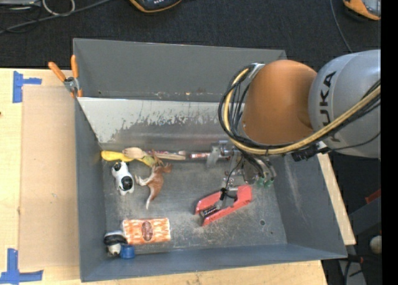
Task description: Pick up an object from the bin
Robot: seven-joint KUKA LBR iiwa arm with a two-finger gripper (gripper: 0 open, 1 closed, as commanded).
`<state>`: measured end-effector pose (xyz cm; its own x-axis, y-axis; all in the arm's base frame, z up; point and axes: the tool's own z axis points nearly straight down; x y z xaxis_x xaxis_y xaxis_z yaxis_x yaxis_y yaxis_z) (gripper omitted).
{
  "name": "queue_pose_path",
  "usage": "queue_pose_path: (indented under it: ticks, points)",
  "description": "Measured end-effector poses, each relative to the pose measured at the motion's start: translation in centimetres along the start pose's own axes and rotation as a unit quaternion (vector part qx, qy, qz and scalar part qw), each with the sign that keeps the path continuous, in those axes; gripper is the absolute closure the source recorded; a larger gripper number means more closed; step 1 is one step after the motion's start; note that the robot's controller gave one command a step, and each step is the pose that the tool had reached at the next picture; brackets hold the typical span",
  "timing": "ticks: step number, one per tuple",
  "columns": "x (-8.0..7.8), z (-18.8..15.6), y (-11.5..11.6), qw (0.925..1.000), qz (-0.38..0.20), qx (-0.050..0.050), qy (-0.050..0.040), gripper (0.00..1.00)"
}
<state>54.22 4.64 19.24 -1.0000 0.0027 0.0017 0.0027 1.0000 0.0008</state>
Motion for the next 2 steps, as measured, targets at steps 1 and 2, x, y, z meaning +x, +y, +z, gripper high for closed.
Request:
queue_pose_path:
  ticks: [1, 2]
  points:
    - [0.0, 0.0, 0.0, 1.0000, 0.000, 0.000, 0.0000, 0.00]
    - [1.3, 7.1, -1.9, 1.0000, -0.001, 0.000, -0.0014, 0.00]
